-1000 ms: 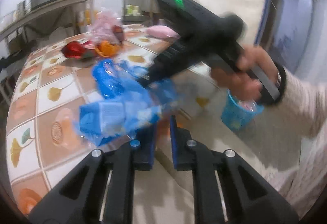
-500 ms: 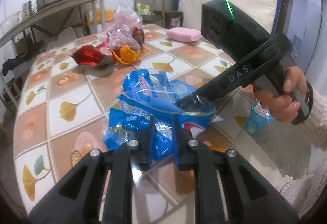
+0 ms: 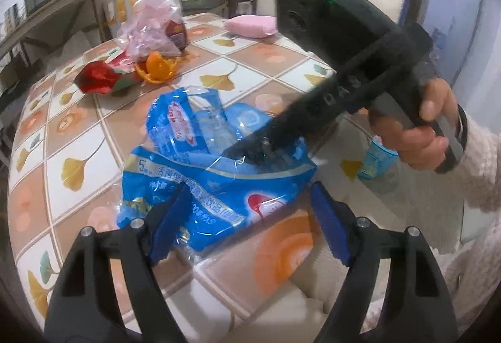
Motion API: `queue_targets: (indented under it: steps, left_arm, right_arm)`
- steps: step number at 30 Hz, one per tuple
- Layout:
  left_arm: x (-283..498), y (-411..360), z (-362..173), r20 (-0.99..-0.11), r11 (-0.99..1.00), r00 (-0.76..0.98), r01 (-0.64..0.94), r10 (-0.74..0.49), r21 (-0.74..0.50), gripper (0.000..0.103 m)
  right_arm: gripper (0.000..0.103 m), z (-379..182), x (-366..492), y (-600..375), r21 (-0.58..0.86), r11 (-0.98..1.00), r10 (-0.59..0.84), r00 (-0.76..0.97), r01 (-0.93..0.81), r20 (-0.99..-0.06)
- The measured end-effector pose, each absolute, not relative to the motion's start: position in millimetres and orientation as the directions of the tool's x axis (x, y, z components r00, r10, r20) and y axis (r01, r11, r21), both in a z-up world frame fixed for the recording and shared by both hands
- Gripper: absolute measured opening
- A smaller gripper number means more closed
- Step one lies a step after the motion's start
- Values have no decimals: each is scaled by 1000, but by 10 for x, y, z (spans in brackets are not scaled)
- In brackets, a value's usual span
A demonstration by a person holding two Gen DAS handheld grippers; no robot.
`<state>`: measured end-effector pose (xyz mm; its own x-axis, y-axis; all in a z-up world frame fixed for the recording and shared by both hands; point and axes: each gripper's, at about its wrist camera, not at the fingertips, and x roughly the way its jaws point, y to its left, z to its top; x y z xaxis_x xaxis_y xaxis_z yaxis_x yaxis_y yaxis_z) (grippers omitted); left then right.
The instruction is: Collect trash
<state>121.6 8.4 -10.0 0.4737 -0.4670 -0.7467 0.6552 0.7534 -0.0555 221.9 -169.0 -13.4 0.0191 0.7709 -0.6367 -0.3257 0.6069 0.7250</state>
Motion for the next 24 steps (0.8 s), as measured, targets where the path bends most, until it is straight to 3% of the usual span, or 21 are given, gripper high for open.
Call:
queue_targets:
  steps: [6,11,15,21,24]
  left_arm:
    - [1326,136,-127,-772,786,478,617,-419,-45,65]
    - [1377,112,-146,-773,806,510,592,-377,-3,48]
    - [1376,120,-142,-768,804,516,594,-380,0,42]
    - [1406,181,-143,-755,796,509,604,-413,-28,31]
    - [1430,233,-144,-748,800,507,598,-429,-53,25]
  right_arm:
    - [3,-150,2234,-1705,741,592,783,8,-318,-623]
    - [3,-142,2222,-1694,742,587,785,2,-324,-619]
    - [3,-116,2234,-1739,750,579,792,3,-320,-610]
    - [12,222,2302,-1884,704,607,778,95,-367,-621]
    - [32,533,2392,-1942,644,648,750,195,-407,-632]
